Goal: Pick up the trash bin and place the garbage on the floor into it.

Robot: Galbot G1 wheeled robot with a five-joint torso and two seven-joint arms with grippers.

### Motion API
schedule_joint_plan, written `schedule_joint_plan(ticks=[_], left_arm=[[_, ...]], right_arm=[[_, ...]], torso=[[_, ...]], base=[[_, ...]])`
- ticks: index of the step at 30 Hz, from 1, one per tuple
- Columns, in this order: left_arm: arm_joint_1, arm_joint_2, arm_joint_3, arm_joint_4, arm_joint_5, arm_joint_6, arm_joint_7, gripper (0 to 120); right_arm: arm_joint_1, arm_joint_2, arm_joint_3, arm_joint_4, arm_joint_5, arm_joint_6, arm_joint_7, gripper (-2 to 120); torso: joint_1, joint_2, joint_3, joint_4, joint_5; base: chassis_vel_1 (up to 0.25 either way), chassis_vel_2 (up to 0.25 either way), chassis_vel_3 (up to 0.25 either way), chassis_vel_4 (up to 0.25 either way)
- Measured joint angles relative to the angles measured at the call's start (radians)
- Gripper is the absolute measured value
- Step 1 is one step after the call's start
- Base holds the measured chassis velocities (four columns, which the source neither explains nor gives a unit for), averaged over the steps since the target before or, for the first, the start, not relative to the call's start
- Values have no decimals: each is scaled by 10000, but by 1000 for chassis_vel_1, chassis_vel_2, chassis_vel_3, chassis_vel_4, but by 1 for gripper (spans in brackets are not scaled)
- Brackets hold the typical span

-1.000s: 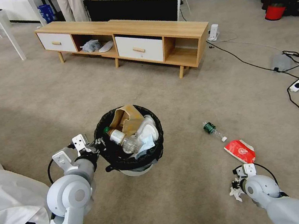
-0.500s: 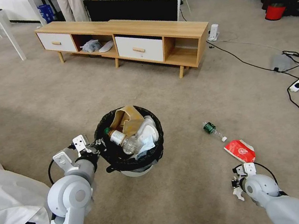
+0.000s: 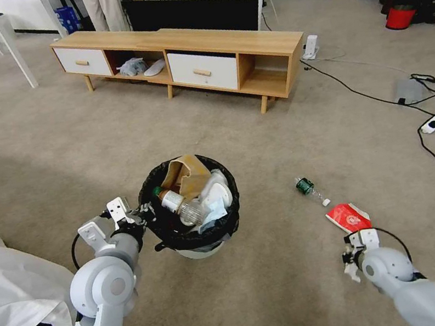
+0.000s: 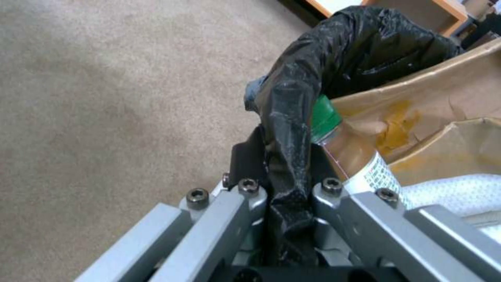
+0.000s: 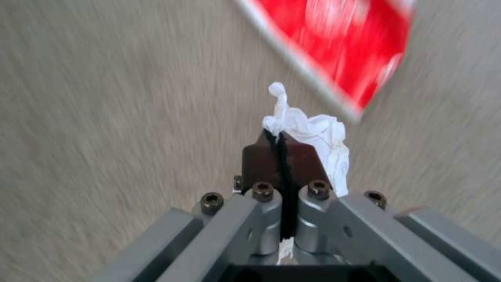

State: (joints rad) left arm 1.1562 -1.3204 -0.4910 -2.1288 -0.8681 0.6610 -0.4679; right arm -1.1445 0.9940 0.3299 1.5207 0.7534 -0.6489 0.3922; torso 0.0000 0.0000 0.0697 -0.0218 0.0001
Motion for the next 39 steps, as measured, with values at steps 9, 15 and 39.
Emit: schedule_joint_plan(ticks=[9, 15, 39], left_arm=[[24, -10, 252, -41, -186, 98, -207, 4], [47, -29, 444, -38, -250, 112, -284, 4], [78, -11, 1067, 176, -432, 125, -376, 4]], right_arm=[[-324, -376, 1138, 2511, -304, 221, 10, 0], [-482, -551, 1554, 4005, -845, 914, -308, 0], [-450, -1092, 1504, 5461, -2242, 5481, -4376, 0]], torso=[[0, 0, 0, 1, -2], [0, 0, 0, 1, -1], [0, 1, 0, 1, -1]], base=[[0, 0, 0, 0], [0, 0, 0, 0], [0, 0, 0, 0]])
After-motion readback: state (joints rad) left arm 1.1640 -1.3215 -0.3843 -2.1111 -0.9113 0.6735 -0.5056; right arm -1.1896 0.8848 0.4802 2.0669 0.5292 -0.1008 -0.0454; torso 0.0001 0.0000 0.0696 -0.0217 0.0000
